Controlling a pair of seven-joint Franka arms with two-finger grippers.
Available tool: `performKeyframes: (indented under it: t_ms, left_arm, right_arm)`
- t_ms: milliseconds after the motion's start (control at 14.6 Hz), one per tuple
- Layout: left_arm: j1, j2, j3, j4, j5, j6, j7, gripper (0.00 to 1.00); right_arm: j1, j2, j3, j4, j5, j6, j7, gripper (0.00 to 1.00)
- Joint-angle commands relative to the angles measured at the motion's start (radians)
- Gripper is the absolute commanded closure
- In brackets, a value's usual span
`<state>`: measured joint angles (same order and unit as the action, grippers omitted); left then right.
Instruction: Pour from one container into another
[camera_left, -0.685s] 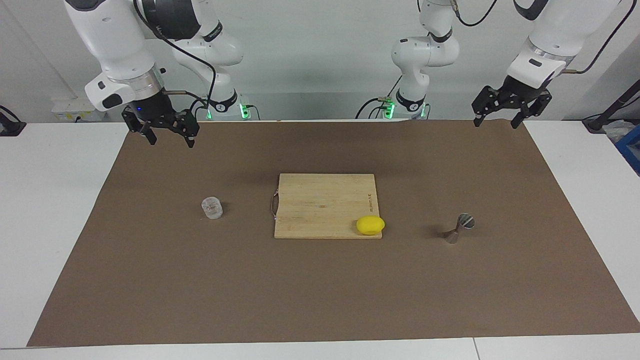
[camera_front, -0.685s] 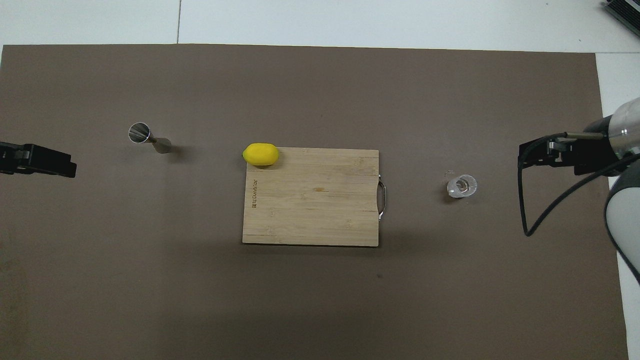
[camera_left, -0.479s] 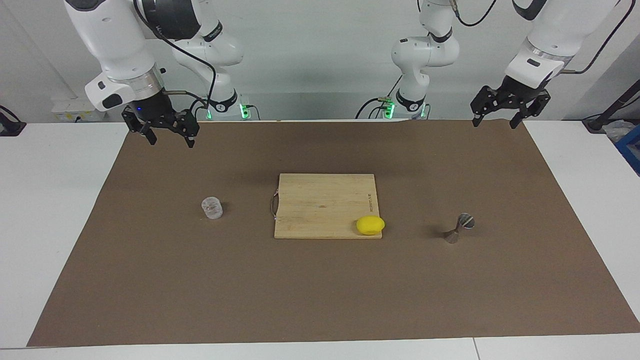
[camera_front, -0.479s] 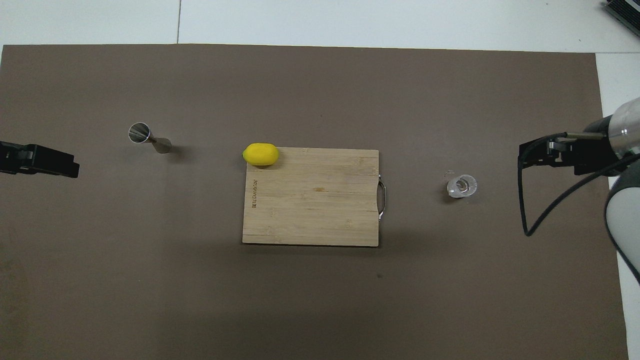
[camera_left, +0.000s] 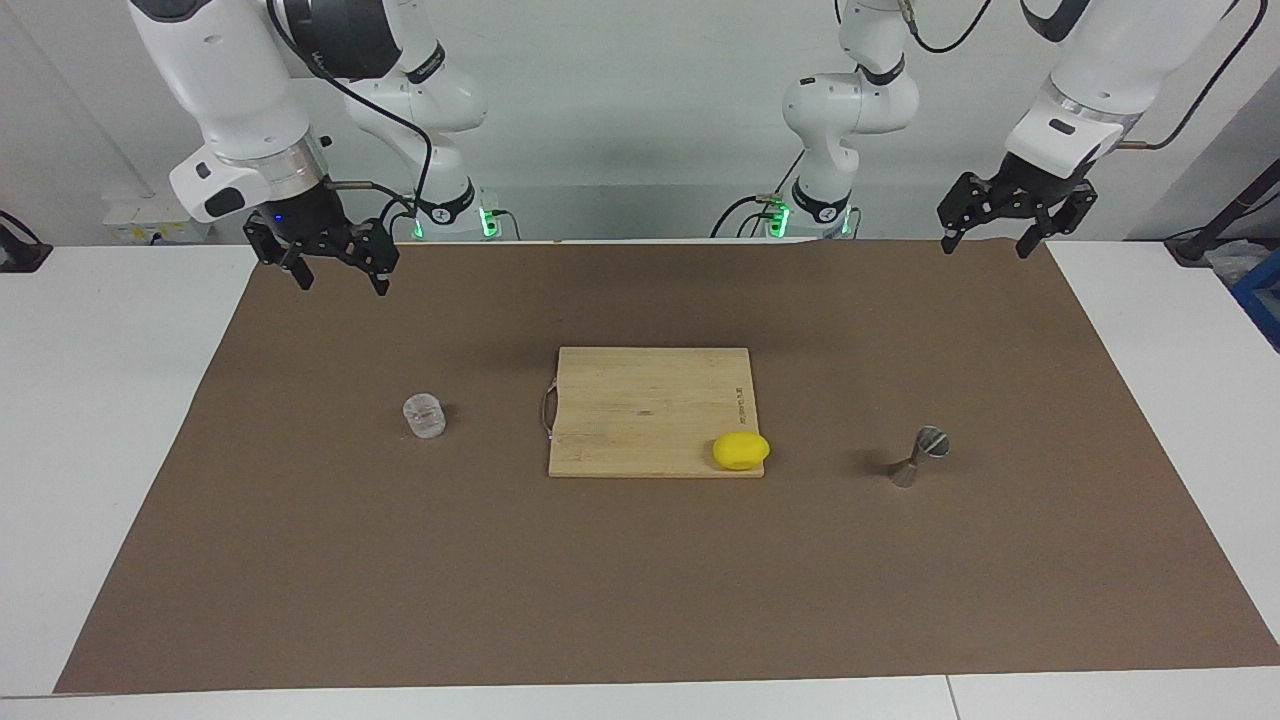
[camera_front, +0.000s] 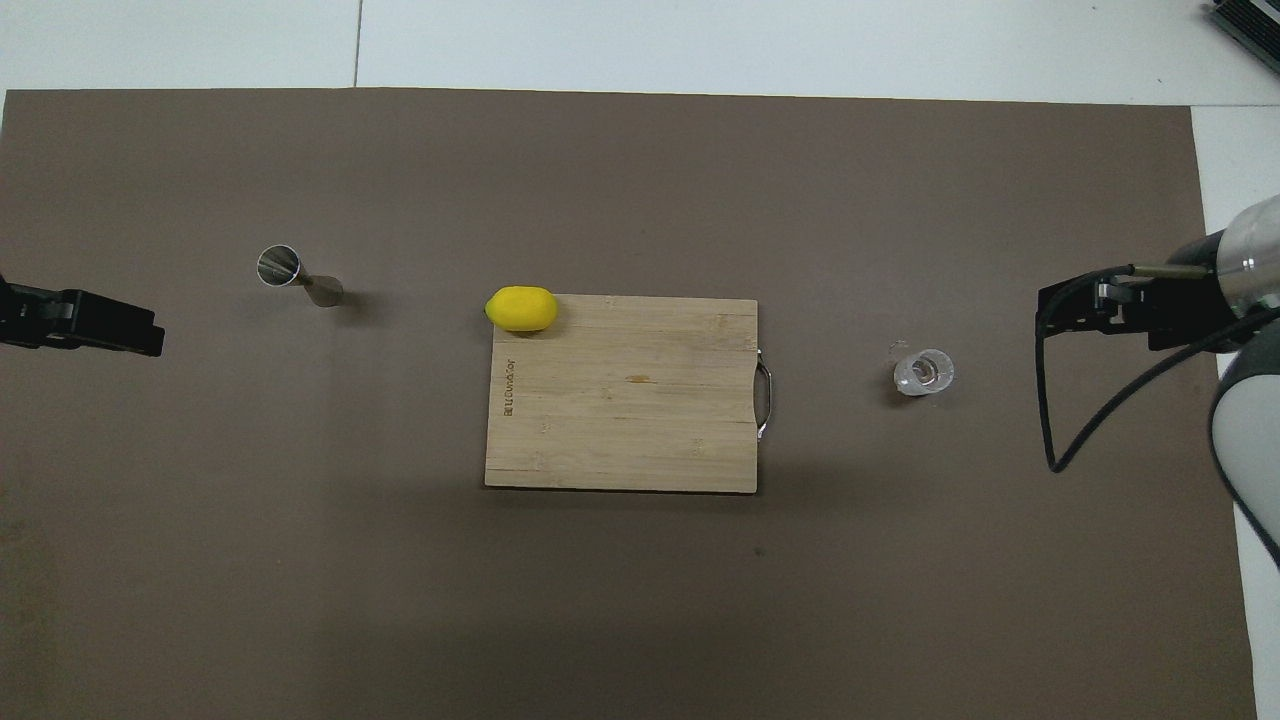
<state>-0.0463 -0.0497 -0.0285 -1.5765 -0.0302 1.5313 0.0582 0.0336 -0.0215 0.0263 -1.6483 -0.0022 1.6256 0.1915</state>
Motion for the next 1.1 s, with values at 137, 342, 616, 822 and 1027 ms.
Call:
performKeyframes:
  t_ms: [137,342,616,822,1027]
  left_arm:
    - [-0.004,-0.024,0.002,-0.054,-0.014,0.052,0.008,0.0]
    - [-0.003,0.023,0.007,-0.043,-0.042,-0.005,-0.003,0.0]
    - [0.015,0.109,0.018,-0.03,-0.095,-0.062,-0.178,0.0]
    - [0.011,0.174,0.078,-0.017,-0.244,-0.018,-0.455,0.0]
    - [0.003,0.221,0.151,-0.04,-0.42,0.088,-0.796,0.0]
  right_arm:
    - [-0.004,-0.009,0.0,-0.002,-0.005,-0.016,-0.018,0.0]
    - [-0.004,-0.009,0.0,-0.002,-0.005,-0.015,-0.018,0.0]
    - [-0.004,-0.009,0.0,-0.002,-0.005,-0.016,-0.018,0.0]
    - [-0.004,-0.009,0.0,-0.002,-0.005,-0.016,-0.018,0.0]
    - [-0.004,-0.009,0.0,-0.002,-0.005,-0.016,-0.018,0.0]
